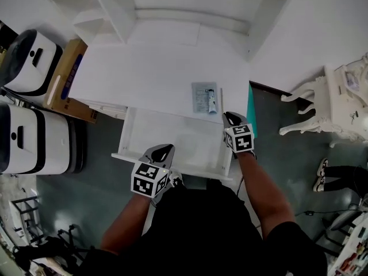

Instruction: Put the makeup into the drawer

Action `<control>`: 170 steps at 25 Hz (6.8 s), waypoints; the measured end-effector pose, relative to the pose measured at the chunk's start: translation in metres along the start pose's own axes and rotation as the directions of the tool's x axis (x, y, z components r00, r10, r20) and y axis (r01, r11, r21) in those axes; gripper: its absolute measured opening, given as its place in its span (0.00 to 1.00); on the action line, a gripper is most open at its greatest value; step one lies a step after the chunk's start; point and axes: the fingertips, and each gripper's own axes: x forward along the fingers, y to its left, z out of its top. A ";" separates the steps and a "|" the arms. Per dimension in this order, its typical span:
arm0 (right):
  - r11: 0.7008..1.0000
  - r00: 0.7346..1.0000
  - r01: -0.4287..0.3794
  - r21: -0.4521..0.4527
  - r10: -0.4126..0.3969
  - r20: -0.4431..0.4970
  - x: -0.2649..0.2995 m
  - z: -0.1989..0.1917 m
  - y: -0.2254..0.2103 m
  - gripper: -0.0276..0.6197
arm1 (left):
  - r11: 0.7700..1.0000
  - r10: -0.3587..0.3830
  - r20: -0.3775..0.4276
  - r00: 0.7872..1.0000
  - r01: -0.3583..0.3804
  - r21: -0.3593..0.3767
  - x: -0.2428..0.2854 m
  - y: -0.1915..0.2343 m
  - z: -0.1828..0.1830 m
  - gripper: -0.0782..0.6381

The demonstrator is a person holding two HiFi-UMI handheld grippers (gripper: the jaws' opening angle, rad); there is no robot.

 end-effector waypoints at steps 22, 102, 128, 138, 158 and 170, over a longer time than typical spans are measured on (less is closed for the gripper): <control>0.990 0.979 0.043 0.136 -0.015 -0.202 0.084 -0.025 -0.039 0.16 | 0.992 0.075 -0.032 0.997 -0.077 -0.103 -0.012 0.000 -0.021 0.12; 0.707 0.794 -0.504 -0.496 0.153 -0.589 0.108 -0.191 0.130 0.11 | 0.950 0.153 -0.058 0.986 -0.163 -0.268 -0.045 0.041 -0.071 0.12; 0.915 0.906 -0.339 -0.217 0.256 -0.336 0.007 -0.095 0.121 0.11 | 0.990 0.059 0.007 0.998 -0.057 -0.128 -0.022 0.027 -0.034 0.12; 0.950 0.950 -0.312 -0.034 0.310 -0.036 -0.086 -0.023 0.120 0.11 | 0.997 0.007 0.033 0.999 -0.005 -0.072 -0.019 0.001 -0.019 0.12; 0.958 0.955 -0.274 0.079 0.262 0.138 -0.138 -0.008 0.096 0.11 | 0.999 -0.030 0.070 0.997 0.028 0.024 -0.011 -0.024 0.011 0.12; 0.958 0.955 -0.278 0.076 0.267 0.130 -0.134 -0.010 0.097 0.11 | 0.999 -0.048 0.045 0.998 0.047 0.022 -0.005 -0.031 0.005 0.12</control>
